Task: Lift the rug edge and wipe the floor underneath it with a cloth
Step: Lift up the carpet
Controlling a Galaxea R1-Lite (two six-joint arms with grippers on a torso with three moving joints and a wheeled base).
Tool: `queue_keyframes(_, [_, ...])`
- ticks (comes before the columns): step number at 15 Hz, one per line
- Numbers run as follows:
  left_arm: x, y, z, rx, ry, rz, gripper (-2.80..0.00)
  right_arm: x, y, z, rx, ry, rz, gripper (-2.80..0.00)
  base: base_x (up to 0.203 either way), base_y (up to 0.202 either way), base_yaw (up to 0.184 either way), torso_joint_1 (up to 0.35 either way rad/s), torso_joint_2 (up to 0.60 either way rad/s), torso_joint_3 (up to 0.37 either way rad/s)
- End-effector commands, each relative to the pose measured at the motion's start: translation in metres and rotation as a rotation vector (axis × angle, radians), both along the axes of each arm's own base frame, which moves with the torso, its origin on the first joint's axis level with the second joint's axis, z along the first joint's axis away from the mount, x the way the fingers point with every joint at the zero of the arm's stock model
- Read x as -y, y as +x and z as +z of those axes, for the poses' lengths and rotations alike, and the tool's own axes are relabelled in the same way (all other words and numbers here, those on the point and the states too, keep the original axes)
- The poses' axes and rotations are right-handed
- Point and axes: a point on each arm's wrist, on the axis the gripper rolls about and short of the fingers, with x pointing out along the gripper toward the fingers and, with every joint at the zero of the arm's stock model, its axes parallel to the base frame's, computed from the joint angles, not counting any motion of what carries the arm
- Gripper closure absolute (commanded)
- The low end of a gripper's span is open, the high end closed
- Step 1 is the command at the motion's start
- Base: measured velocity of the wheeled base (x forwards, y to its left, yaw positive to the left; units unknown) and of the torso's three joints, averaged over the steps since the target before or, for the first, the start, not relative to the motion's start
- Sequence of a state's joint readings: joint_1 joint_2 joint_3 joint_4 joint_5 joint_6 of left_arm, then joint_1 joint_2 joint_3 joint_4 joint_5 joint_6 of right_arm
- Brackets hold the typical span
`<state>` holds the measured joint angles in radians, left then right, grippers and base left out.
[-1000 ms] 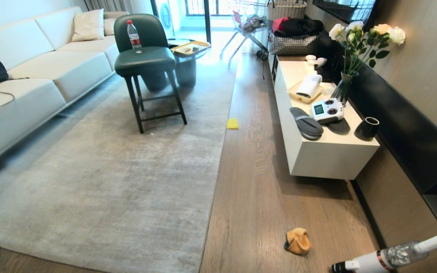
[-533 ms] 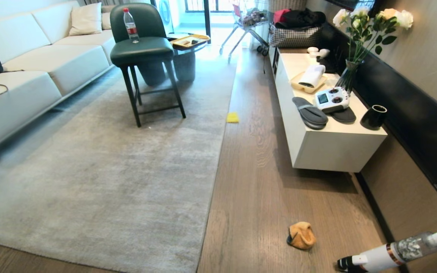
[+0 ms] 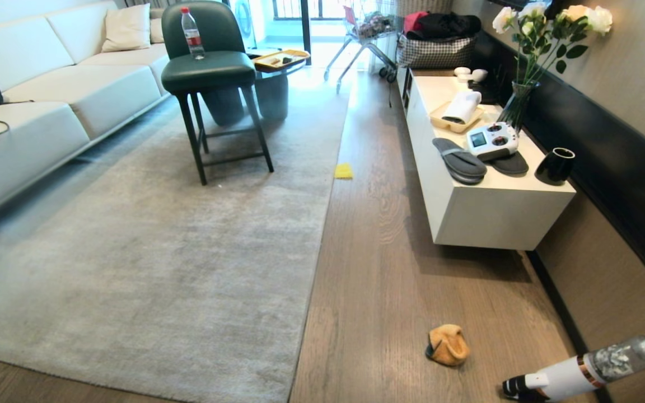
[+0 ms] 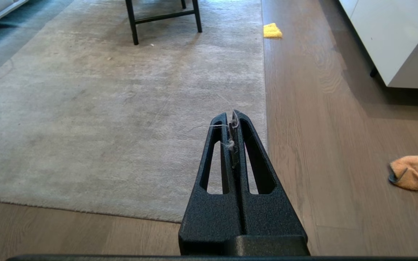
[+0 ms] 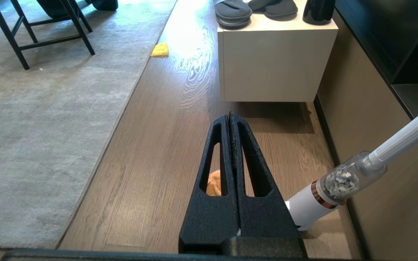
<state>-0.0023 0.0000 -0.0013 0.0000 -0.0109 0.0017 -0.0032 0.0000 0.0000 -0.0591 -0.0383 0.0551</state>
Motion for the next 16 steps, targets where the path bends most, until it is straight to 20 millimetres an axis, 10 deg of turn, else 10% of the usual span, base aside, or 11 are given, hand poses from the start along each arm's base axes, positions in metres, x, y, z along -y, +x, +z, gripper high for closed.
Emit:
queue_keyframes(1, [0.0,0.0,0.0001,0.0,0.0,-0.001,0.0,0.0,0.0001,0.0001,-0.001,0.0,0.0,0.0,0.0,0.0,0.0,0.0,0.0,0.0])
queue_keyframes(16, [0.0,0.0,0.0001,0.0,0.0,-0.001,0.0,0.0,0.0,0.0002,0.002,0.0,-0.001,0.0,0.0,0.0,0.0,0.009,0.02,0.024])
